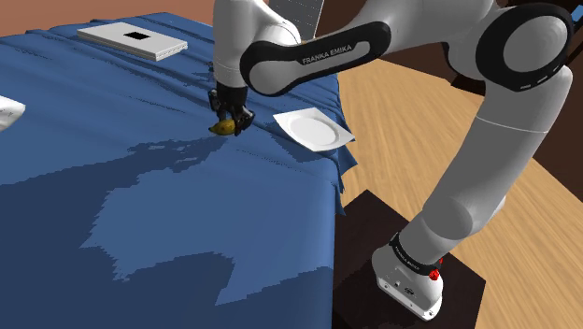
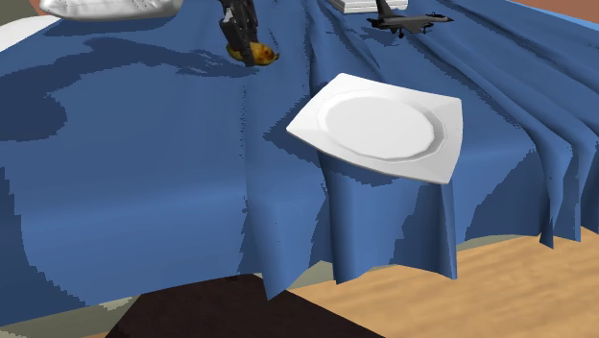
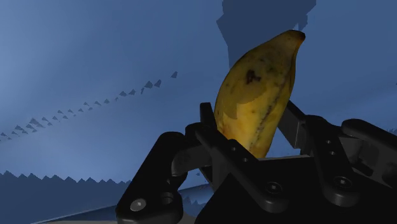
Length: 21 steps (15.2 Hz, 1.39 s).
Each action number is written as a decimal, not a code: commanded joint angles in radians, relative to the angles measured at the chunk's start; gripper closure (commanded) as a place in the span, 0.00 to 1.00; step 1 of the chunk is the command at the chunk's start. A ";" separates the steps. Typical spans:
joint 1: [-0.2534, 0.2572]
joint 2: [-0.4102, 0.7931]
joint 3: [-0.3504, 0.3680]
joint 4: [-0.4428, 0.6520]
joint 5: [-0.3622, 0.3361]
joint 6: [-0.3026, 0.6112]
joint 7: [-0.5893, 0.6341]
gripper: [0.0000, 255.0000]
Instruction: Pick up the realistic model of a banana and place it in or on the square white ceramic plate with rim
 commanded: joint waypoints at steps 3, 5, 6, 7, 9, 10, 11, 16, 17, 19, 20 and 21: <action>-0.005 -0.023 0.009 0.029 0.026 -0.043 -0.023 1.00; -0.007 -0.033 0.012 0.045 0.037 -0.065 -0.033 1.00; -0.008 -0.037 0.014 0.054 0.042 -0.076 -0.038 1.00; -0.009 -0.042 0.015 0.063 0.047 -0.087 -0.043 1.00; -0.010 -0.049 0.018 0.081 0.057 -0.110 -0.053 1.00; -0.010 -0.053 0.019 0.090 0.061 -0.122 -0.057 1.00; -0.011 -0.056 0.020 0.100 0.065 -0.133 -0.062 1.00; -0.084 -0.172 0.009 -0.004 0.152 -0.092 -0.160 1.00; -0.103 -0.207 0.001 -0.040 0.179 -0.076 -0.194 1.00; -0.135 -0.275 -0.021 -0.107 0.231 -0.047 -0.263 1.00; -0.147 -0.307 -0.035 -0.138 0.256 -0.034 -0.297 1.00; -0.157 -0.337 -0.051 -0.168 0.279 -0.022 -0.332 1.00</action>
